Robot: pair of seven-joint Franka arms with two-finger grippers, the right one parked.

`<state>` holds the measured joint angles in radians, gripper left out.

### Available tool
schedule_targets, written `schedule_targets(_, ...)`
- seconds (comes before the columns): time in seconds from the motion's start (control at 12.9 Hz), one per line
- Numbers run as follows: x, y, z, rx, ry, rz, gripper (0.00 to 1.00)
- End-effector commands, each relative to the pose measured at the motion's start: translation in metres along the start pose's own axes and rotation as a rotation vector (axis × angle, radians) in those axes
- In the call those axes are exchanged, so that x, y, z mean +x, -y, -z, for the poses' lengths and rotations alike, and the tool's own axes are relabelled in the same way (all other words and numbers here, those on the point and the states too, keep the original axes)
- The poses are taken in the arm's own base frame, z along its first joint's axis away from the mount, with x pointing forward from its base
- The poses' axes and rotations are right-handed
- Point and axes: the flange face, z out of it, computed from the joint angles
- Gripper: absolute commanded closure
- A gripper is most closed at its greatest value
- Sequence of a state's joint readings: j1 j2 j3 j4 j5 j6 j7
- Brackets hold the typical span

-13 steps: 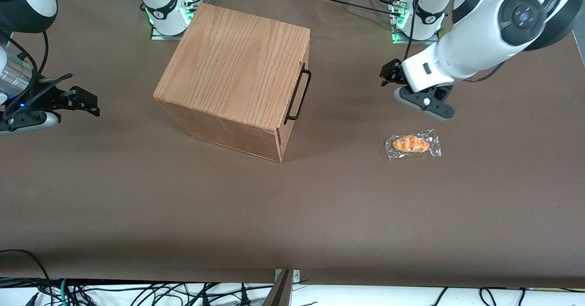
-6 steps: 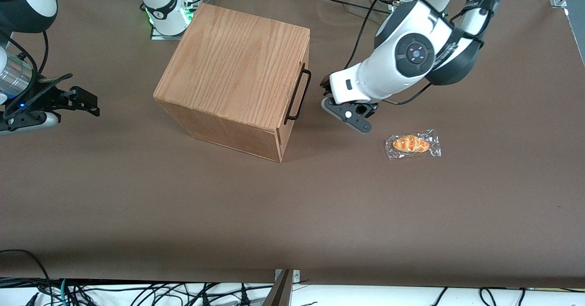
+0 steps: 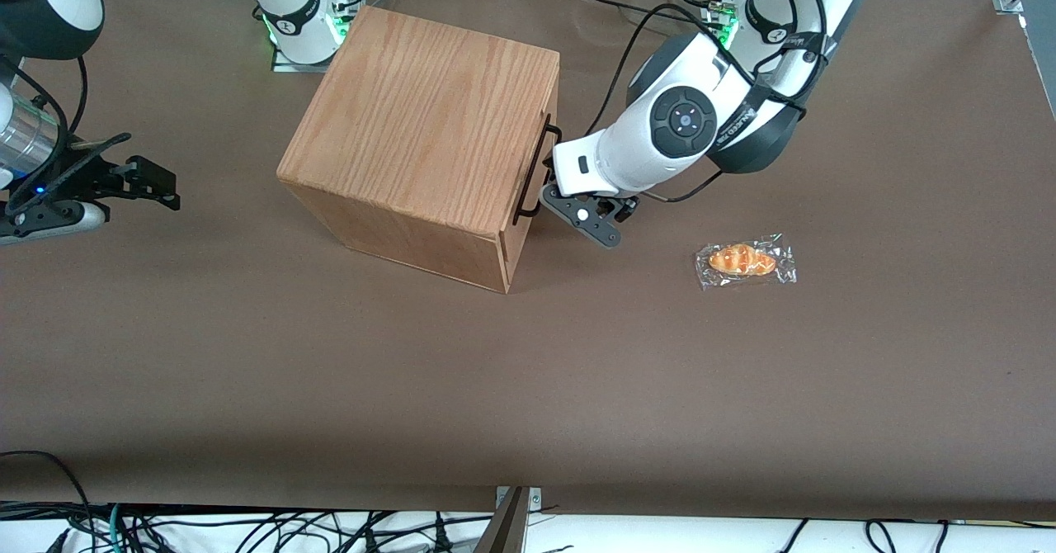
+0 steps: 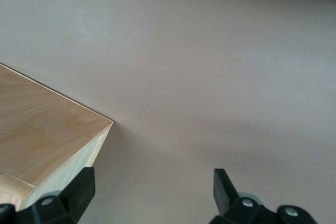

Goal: Open top drawer with left arm

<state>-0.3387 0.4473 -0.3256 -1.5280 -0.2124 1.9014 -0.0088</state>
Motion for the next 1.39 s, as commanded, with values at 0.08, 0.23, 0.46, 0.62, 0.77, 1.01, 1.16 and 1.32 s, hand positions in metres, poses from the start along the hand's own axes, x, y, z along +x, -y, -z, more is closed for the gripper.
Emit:
schedule_targets(0.08, 0.011, -0.015, -0.02, -0.024, 0.006, -0.019, 0.0)
schedule_targets(0.23, 0.013, -0.02, -0.021, -0.024, -0.007, -0.026, 0.0)
schedule_targets(0.46, 0.013, -0.016, -0.028, -0.016, -0.001, -0.03, 0.0)
schedule_targets(0.62, 0.013, -0.007, -0.03, 0.025, 0.006, -0.04, 0.0)
schedule_targets(0.77, 0.011, 0.0, -0.025, 0.048, 0.01, -0.041, 0.0)
schedule_targets(1.01, 0.004, 0.009, -0.024, 0.055, 0.066, -0.03, 0.0)
schedule_targets(1.16, 0.002, 0.017, -0.023, 0.057, 0.089, -0.019, 0.0)
schedule_targets(1.32, 0.001, 0.021, -0.021, 0.101, 0.087, -0.033, 0.0)
